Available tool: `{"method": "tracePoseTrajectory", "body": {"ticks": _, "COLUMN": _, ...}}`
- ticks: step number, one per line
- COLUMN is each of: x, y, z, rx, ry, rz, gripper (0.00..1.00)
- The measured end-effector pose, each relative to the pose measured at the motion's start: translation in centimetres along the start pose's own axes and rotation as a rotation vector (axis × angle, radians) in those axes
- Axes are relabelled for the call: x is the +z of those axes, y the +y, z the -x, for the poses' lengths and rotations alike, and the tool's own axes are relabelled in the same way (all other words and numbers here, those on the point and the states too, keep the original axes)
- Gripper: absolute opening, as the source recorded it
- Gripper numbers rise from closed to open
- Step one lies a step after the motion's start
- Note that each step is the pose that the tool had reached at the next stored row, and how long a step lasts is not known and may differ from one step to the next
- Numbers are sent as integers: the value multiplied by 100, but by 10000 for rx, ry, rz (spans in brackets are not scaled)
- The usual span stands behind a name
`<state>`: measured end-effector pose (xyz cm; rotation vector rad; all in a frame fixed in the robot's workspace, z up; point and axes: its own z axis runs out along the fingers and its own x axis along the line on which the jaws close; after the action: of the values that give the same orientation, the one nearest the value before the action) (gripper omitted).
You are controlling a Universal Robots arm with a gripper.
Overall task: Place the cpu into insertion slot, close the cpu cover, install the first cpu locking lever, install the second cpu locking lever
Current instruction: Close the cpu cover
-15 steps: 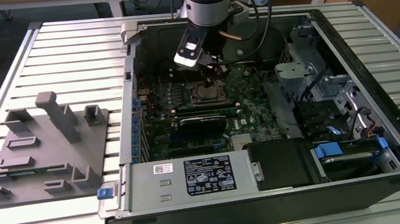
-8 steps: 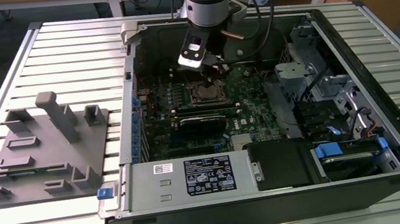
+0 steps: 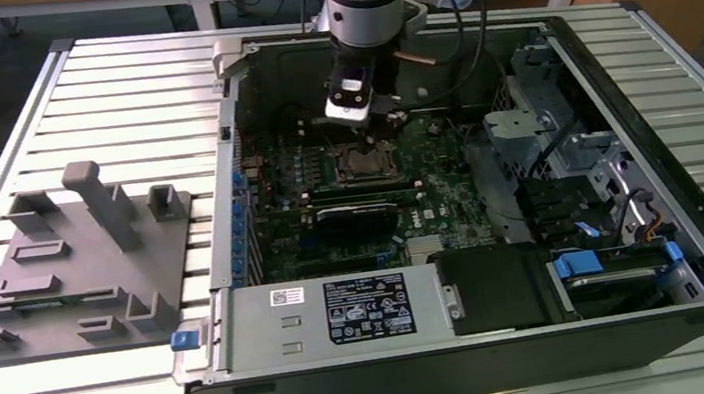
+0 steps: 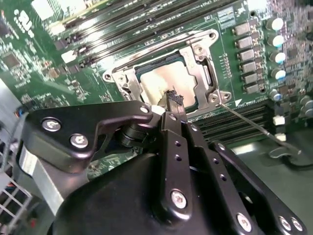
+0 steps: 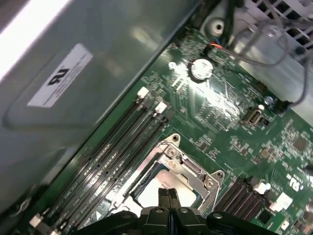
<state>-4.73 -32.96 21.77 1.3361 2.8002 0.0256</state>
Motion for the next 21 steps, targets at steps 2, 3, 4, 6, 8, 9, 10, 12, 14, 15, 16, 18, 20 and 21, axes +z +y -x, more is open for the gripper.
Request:
{"method": "tracePoseTrajectory", "body": {"ticks": 2, "x": 1, "y": 0, "z": 0, "rx": -330, "ry": 10, "rz": 8, "gripper": 11}}
{"method": "tracePoseTrajectory", "body": {"ticks": 3, "x": 2, "y": 0, "z": 0, "rx": -506, "ry": 15, "rz": 14, "gripper": 11}}
{"method": "tracePoseTrajectory", "body": {"ticks": 4, "x": 2, "y": 0, "z": 0, "rx": -667, "ry": 20, "rz": 19, "gripper": 11}}
{"method": "tracePoseTrajectory", "body": {"ticks": 6, "x": 4, "y": 0, "z": 0, "rx": -992, "ry": 31, "rz": 28, "gripper": 11}}
{"method": "tracePoseTrajectory", "body": {"ticks": 8, "x": 6, "y": 0, "z": 0, "rx": -1307, "ry": 41, "rz": 36, "gripper": 11}}
{"method": "tracePoseTrajectory", "body": {"ticks": 9, "x": 7, "y": 0, "z": 0, "rx": -1461, "ry": 46, "rz": 40, "gripper": 11}}
{"method": "tracePoseTrajectory", "body": {"ticks": 10, "x": 7, "y": -1, "z": 0, "rx": -1625, "ry": 51, "rz": 45, "gripper": 11}}
{"method": "tracePoseTrajectory", "body": {"ticks": 12, "x": 9, "y": 0, "z": 0, "rx": -1918, "ry": 60, "rz": 53, "gripper": 11}}
{"method": "tracePoseTrajectory", "body": {"ticks": 14, "x": 10, "y": -1, "z": 0, "rx": -2211, "ry": 69, "rz": 61, "gripper": 11}}
{"method": "tracePoseTrajectory", "body": {"ticks": 15, "x": 10, "y": 0, "z": 0, "rx": -2356, "ry": 74, "rz": 65, "gripper": 11}}
{"method": "tracePoseTrajectory", "body": {"ticks": 16, "x": 10, "y": -1, "z": 0, "rx": -2493, "ry": 78, "rz": 68, "gripper": 11}}
{"method": "tracePoseTrajectory", "body": {"ticks": 18, "x": 11, "y": -1, "z": 0, "rx": -2777, "ry": 88, "rz": 77, "gripper": 11}}
{"method": "tracePoseTrajectory", "body": {"ticks": 20, "x": 12, "y": 0, "z": 0, "rx": -3054, "ry": 96, "rz": 86, "gripper": 11}}
{"method": "tracePoseTrajectory", "body": {"ticks": 21, "x": 12, "y": -1, "z": 0, "rx": -3192, "ry": 100, "rz": 89, "gripper": 11}}
